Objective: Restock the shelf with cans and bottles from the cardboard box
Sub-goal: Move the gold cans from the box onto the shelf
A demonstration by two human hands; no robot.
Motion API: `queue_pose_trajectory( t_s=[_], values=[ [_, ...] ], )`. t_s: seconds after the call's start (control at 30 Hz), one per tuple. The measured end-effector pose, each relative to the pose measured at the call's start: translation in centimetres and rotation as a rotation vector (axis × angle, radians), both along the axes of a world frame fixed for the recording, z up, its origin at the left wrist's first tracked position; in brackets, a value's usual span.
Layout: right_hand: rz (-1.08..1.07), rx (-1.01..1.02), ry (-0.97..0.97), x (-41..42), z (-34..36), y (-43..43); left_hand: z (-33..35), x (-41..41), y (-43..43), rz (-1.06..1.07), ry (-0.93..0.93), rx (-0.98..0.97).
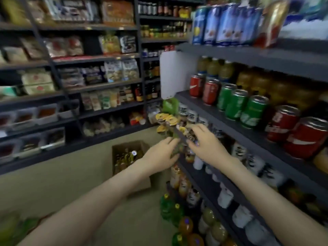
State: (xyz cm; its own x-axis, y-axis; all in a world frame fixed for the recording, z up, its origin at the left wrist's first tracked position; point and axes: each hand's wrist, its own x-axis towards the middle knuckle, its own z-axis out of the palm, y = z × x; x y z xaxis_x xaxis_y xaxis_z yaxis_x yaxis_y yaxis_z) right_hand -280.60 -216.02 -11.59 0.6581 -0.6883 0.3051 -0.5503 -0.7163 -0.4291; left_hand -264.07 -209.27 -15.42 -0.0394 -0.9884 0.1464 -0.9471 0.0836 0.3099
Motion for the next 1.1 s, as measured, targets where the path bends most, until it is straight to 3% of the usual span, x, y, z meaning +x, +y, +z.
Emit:
queue_pose_trajectory(
  t_s=[0.13,0.3,0.57,0.83,1.1],
  values=[
    [0.111,0.240,0.151,7.6,-6.4,0.3,-5.5,8.7,4.8,0.231,0.038,0.142],
    [0.187,0.354,0.271,17.5,-11.2,-1.5,-10.0,18.0,6.6,0.445,0.100,0.304],
    [0.142,0.473,0.393,33.1,-18.0,-7.8,-15.0,34.6,4.1,0.473,0.106,0.519],
    [0.032,0.590,0.475,40.5,-23.5,-16.0,-17.8,45.8,-5.4,0.460,0.162,0.594],
    [0.014,0.643,0.559,49.9,-31.5,-28.8,-25.2,53.8,-16.9,0.511,0.219,0.648]
  ],
)
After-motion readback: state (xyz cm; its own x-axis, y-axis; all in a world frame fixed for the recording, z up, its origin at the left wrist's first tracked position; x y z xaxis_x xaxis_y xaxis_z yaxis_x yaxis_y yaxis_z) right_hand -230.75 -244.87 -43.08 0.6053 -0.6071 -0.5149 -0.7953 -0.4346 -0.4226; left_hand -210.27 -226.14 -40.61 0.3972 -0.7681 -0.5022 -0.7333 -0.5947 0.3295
